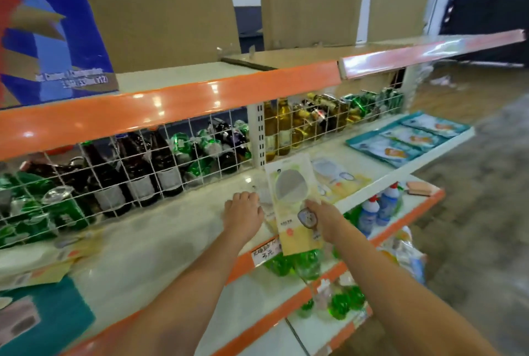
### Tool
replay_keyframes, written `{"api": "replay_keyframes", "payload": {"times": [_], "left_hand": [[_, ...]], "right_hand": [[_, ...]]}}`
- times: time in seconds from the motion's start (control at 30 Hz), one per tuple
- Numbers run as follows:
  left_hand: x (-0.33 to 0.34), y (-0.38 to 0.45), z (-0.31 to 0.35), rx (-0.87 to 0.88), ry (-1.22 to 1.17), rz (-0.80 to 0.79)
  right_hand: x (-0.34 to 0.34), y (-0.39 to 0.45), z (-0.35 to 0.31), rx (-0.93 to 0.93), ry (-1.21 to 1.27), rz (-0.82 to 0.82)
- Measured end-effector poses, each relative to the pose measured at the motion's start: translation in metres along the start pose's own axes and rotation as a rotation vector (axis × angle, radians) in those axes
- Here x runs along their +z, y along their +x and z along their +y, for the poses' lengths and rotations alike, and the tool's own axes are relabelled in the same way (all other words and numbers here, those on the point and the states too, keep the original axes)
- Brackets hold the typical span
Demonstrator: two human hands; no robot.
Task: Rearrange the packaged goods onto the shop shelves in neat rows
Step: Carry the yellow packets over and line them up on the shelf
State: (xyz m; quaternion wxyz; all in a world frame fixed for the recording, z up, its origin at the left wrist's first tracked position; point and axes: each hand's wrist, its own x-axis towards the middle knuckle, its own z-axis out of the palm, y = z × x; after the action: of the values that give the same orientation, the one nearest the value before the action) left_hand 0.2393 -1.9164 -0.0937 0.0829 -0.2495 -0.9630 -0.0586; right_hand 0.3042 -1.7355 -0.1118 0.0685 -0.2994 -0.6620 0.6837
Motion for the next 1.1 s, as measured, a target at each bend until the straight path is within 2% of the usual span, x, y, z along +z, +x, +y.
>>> {"api": "replay_keyframes", "payload": {"times": [0.27, 0.53, 0.8, 1.0, 1.1], "left_hand": [[0.019, 0.040, 0.060, 0.152, -0.046, -0.040], [0.034, 0.082, 0.126, 0.145, -0.124, -0.036], [0.039, 0.115, 0.193, -0.033, -0.326, -0.089], [0.041, 0.136, 0.229, -0.319, -0.840, -0.213], [0.045, 0.144, 0.232, -0.452, -1.077, -0.216]], "right_hand": [[-0.048, 0.022, 0.009, 0.068, 0.095, 0.123], [-0.109, 0.048, -0.001, 0.085, 0.176, 0.108], [-0.174, 0.069, -0.014, 0.060, 0.183, 0.040], [-0.205, 0.087, -0.014, 0.066, 0.171, -0.048], [-0.208, 0.095, -0.015, 0.078, 0.159, -0.082]]}}
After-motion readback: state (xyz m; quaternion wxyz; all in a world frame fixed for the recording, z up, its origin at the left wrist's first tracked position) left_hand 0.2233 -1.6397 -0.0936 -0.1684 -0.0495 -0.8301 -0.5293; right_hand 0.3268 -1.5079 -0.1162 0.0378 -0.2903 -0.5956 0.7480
